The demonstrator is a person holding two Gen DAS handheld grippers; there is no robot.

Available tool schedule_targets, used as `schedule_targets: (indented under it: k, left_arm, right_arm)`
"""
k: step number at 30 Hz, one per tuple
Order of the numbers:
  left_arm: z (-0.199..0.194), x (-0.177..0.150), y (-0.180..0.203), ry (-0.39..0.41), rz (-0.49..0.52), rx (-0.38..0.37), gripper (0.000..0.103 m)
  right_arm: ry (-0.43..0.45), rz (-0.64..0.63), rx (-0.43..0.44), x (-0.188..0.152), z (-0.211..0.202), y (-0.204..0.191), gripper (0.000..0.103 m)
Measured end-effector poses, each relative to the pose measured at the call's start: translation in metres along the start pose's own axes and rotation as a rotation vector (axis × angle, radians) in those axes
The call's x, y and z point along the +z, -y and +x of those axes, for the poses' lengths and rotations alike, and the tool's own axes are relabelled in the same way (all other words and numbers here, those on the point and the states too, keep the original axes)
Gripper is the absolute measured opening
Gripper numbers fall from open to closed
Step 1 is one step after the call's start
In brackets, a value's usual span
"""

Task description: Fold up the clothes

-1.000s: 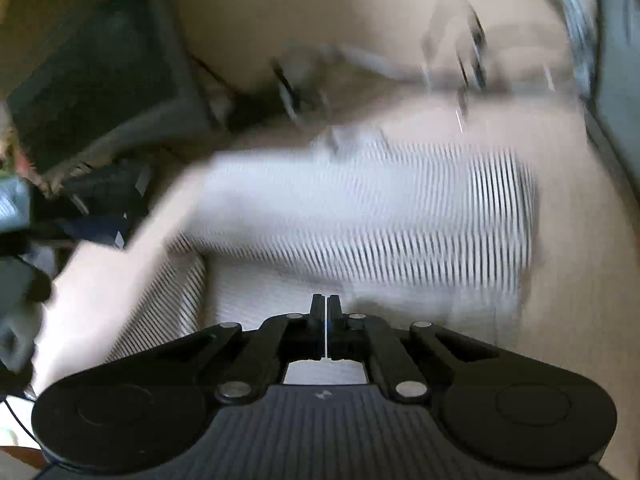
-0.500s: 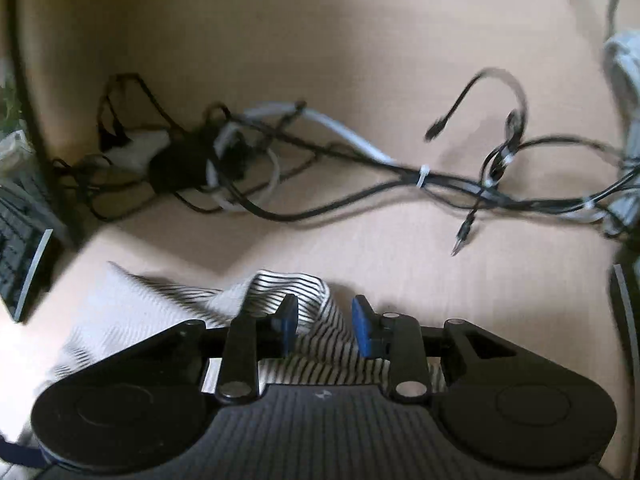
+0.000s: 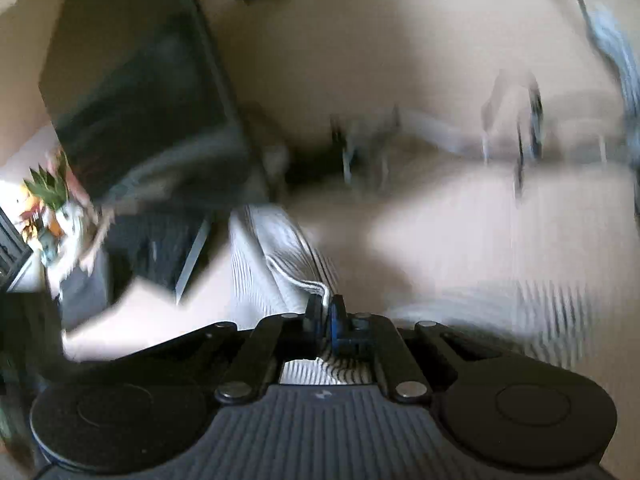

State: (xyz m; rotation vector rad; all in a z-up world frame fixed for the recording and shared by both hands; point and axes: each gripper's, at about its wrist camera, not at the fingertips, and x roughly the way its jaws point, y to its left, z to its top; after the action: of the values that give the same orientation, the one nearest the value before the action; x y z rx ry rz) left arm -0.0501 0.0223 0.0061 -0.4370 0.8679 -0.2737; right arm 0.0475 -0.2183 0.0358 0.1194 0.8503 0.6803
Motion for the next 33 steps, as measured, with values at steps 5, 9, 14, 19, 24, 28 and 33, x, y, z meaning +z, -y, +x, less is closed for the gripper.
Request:
schedule_targets:
  k: [5, 9, 14, 19, 24, 28, 33]
  left_arm:
    - [-0.009, 0.033, 0.001, 0.072, 0.019, 0.040, 0.103]
    - [0.011, 0.060, 0.015, 0.125, 0.017, 0.081, 0.103]
    - [0.037, 0.055, 0.026, 0.073, 0.114, 0.227, 0.063]
    - [0.028, 0.040, 0.008, 0.066, 0.090, 0.224, 0.070]
    - [0.033, 0.033, 0.000, 0.048, 0.057, 0.226, 0.077]
    - [0.028, 0.033, -0.008, 0.057, 0.036, 0.208, 0.083]
    - [0.005, 0.036, -0.001, 0.099, 0.069, 0.192, 0.074]
  right_arm:
    - [-0.036, 0.088, -0.033, -0.039, 0.012, 0.004, 0.004]
    - [-0.024, 0.081, -0.049, -0.042, 0.012, 0.000, 0.004]
    - [0.001, 0.071, -0.073, -0.045, 0.000, -0.004, 0.004]
    - [0.116, 0.051, -0.090, -0.035, -0.055, -0.004, 0.022]
    - [0.255, -0.007, -0.156, -0.012, -0.077, -0.014, 0.047]
    - [0.103, 0.024, -0.276, -0.027, -0.040, 0.010, 0.050]
    - [0.081, -0.108, -0.316, -0.044, -0.028, -0.001, 0.056]
